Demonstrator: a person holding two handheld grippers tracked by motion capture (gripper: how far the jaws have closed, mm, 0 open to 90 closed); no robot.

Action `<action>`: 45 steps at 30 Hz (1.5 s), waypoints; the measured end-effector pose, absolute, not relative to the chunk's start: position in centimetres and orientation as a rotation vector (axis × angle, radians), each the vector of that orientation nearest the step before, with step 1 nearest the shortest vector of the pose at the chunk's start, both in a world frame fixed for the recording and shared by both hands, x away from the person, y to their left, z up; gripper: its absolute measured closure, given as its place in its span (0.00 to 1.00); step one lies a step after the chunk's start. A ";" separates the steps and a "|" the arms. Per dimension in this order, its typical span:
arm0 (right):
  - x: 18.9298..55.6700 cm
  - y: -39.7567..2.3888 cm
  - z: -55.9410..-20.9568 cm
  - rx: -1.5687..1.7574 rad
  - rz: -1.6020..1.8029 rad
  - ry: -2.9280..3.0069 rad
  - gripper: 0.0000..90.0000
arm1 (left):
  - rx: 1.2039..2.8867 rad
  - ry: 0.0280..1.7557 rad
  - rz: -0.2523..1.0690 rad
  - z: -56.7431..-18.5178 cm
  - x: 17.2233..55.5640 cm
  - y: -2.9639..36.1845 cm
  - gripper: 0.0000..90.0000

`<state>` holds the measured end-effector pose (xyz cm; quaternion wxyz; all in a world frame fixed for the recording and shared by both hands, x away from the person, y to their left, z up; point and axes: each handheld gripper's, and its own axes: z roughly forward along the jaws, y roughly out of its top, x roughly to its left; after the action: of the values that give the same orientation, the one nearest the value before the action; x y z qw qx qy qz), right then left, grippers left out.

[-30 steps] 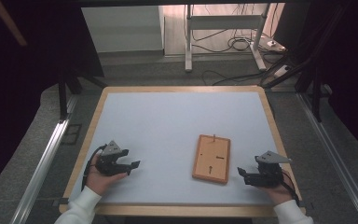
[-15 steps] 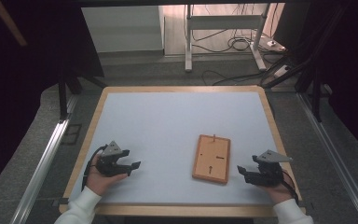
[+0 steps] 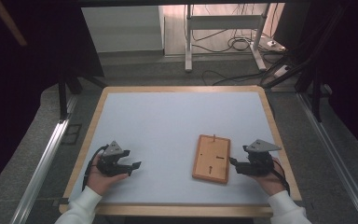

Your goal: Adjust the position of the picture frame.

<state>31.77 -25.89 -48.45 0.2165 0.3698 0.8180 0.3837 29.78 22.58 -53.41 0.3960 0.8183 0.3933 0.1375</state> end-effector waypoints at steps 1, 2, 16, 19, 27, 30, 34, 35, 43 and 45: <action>31.9 -25.7 -48.4 1.017 1.061 2.269 0.29 | 2.074 0.997 0.348 -53.4 29.8 22.6 0.31; 32.1 -25.5 -48.3 1.013 1.060 2.272 0.29 | 2.073 0.995 0.348 -53.4 29.7 22.6 0.31; 33.7 -23.0 -47.3 0.977 1.074 2.310 0.30 | 2.075 0.991 0.349 -53.4 29.7 22.6 0.31; 34.0 -22.5 -47.1 0.963 1.081 2.313 0.31 | 2.081 0.987 0.349 -53.4 29.7 22.6 0.31; 35.5 -21.3 -47.3 0.942 1.065 2.329 0.31 | 2.085 0.964 0.344 -53.4 29.7 22.5 0.31; 36.4 -20.9 -47.7 0.948 1.047 2.342 0.31 | 2.086 0.963 0.342 -53.4 29.7 22.4 0.31; 37.6 -20.7 -48.3 0.971 1.042 2.355 0.31 | 2.089 0.964 0.338 -53.4 29.7 22.5 0.31; 37.8 -20.7 -48.5 0.976 1.040 2.360 0.32 | 2.091 0.965 0.336 -53.5 29.7 22.5 0.31; 39.4 -19.9 -49.0 0.940 1.041 2.411 0.47 | 2.100 0.966 0.335 -53.5 29.8 22.4 0.31; 39.6 -19.8 -49.1 0.937 1.036 2.420 0.49 | 2.099 0.966 0.335 -53.5 29.7 22.4 0.31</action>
<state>39.61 -19.76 -49.07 0.1727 0.3302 0.8532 0.3651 29.74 22.43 -53.53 0.3924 0.8269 0.3805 0.1320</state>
